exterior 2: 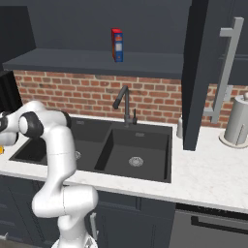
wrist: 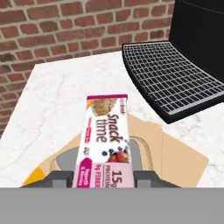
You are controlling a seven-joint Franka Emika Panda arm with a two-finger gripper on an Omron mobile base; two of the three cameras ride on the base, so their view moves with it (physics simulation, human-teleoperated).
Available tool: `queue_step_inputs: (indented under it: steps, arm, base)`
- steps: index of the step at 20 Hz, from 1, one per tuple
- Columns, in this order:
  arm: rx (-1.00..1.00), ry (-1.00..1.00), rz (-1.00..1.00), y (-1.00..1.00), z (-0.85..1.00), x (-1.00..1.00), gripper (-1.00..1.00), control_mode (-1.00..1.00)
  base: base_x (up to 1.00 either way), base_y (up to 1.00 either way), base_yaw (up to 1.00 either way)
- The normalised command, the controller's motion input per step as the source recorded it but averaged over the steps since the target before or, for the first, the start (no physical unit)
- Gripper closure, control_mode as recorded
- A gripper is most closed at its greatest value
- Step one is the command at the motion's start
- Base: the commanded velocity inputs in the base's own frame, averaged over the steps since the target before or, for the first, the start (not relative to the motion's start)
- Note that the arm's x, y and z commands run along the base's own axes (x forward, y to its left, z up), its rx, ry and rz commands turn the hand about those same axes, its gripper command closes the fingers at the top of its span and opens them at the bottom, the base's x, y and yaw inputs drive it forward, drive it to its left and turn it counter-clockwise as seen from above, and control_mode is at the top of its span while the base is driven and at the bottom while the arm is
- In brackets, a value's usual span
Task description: Pick the bar and place it on the digital scale for weighing, and close the cabinet.
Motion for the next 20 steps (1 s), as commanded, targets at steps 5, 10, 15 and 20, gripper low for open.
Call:
queue_step_inputs:
  steps: [5,10,15,20]
  arm:
    - [0.0,0.0,-0.01,0.0,0.0,0.3,1.0,-1.0]
    - [0.0,0.0,0.0,0.0,0.0,0.02,1.0,-1.0]
    - [0.0,0.01,0.0,0.0,-0.02,-0.14,1.0,-1.0]
    - [0.0,0.0,0.0,0.0,-0.04,-0.15,1.0,-1.0]
  base:
    - [0.0,0.0,0.0]
    - [0.0,0.0,0.0]
    - [0.0,0.0,0.0]
    - [0.0,0.0,0.0]
